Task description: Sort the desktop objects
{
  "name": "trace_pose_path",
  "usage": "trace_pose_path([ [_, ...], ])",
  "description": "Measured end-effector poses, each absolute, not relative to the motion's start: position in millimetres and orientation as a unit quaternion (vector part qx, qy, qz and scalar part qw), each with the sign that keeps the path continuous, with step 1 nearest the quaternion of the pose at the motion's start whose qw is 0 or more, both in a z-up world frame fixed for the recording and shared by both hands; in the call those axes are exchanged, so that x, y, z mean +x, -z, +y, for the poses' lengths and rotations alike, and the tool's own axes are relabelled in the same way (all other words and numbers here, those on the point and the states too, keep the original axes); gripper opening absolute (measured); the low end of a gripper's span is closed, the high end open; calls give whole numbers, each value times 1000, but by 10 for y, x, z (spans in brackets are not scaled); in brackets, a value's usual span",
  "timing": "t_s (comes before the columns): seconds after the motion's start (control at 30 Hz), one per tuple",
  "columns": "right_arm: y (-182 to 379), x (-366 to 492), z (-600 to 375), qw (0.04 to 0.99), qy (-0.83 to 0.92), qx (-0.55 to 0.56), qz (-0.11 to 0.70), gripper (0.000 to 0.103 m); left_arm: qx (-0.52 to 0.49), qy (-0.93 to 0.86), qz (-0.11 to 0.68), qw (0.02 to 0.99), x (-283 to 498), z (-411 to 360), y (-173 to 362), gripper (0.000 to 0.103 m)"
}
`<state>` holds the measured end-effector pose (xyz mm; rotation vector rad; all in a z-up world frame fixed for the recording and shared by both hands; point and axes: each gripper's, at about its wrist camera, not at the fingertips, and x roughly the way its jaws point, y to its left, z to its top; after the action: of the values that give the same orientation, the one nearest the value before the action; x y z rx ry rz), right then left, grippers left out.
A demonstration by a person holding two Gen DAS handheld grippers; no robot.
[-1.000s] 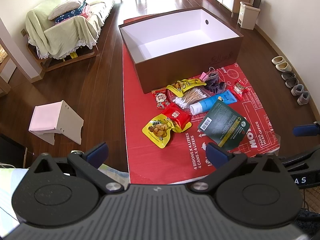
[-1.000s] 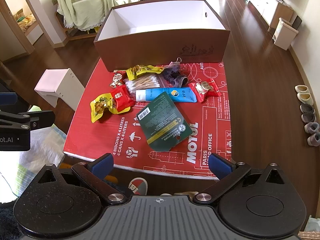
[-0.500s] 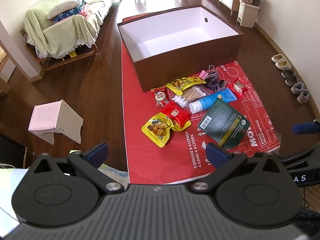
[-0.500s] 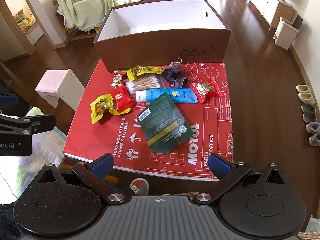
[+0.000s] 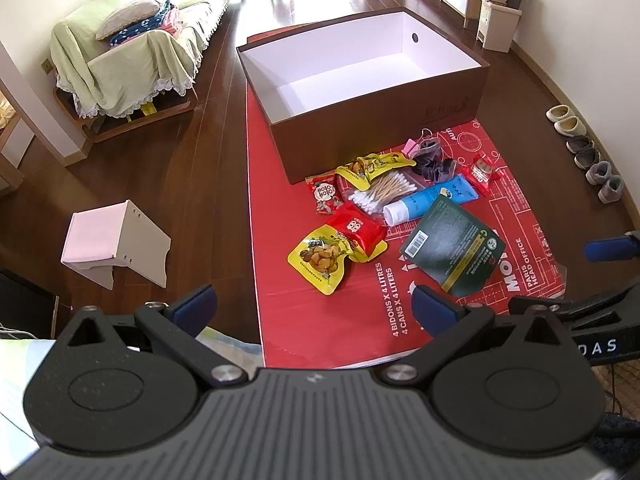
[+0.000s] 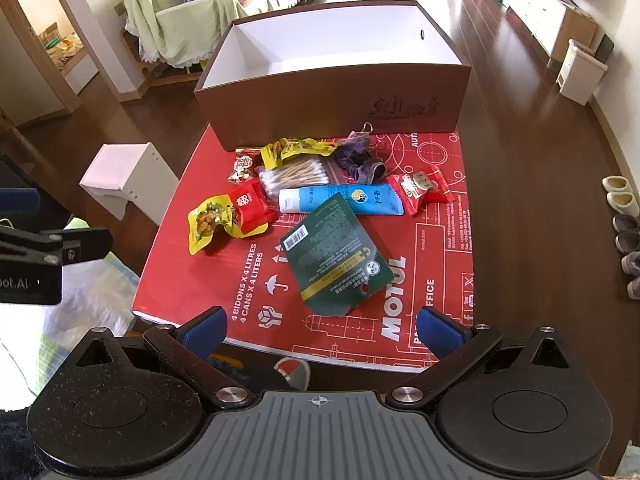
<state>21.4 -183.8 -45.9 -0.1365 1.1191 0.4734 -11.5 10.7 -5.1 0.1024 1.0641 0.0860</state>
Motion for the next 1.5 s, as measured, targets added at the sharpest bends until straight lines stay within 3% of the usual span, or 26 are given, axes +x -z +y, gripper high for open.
trace_pose_path([
  [0.23, 454, 226, -1885, 833, -235, -60, 498, 103, 50, -42, 506, 860, -47, 159, 81, 102],
  [0.63, 785, 417, -2086, 822, -240, -14, 517, 103, 66, -30, 523, 849, 117, 305, 456, 101],
  [1.27, 1159, 787, -1879, 810, -289, -80, 504, 103, 75, 8, 551, 831, 377, 400, 975, 96],
  [1.37, 1260, 841, -1805, 805, -296, -95, 505, 88, 78, 11, 555, 828, 414, 404, 1041, 96],
  [1.5, 1386, 936, -1756, 801, -300, -107, 506, 88, 81, 15, 561, 824, 466, 402, 1127, 95],
])
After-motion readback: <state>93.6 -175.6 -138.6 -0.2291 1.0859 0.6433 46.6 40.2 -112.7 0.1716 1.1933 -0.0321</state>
